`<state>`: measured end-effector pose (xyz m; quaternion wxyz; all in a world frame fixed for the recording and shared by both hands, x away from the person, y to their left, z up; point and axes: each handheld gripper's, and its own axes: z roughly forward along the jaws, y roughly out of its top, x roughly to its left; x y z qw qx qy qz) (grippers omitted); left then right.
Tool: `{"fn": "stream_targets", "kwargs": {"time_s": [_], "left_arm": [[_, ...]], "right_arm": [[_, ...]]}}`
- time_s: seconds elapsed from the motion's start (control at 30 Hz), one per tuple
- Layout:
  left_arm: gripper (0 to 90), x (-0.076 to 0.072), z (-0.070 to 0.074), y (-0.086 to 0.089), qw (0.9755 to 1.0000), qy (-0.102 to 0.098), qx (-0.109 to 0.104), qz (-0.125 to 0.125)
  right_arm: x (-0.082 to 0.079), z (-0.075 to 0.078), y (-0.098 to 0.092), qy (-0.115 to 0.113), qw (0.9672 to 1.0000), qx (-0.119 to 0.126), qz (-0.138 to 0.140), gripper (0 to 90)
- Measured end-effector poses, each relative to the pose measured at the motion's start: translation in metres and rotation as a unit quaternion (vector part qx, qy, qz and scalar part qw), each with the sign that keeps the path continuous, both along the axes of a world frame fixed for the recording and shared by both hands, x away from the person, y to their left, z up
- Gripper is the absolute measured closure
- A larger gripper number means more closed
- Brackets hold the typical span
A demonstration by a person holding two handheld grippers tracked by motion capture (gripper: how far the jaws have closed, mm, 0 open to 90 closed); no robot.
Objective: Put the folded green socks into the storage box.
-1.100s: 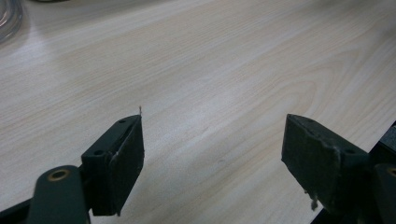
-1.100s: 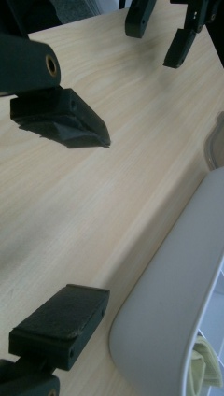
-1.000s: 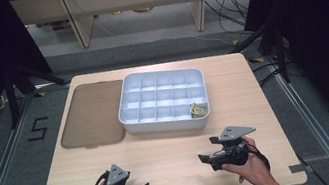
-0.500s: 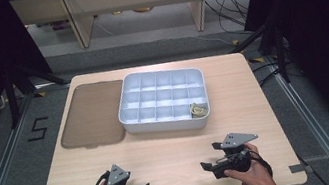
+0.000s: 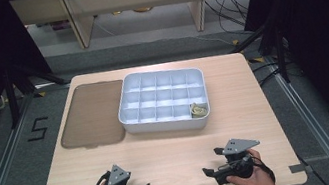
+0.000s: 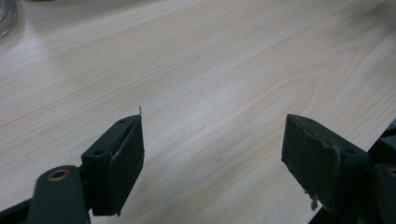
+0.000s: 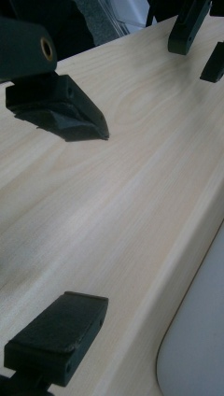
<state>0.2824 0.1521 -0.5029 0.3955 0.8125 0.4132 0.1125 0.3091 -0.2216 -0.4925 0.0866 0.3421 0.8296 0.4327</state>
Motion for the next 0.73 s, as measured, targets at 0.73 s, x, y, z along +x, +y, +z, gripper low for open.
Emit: {"fn": "stream_targets", "kwargs": {"time_s": [0.73], "left_arm": [[20.6, -0.0001, -0.0015, -0.0019, 0.9999, -0.002, -0.011, 0.006]], "right_arm": [[-0.0002, -0.0017, -0.0004, -0.003, 0.9999, -0.012, -0.001, 16.9]]}}
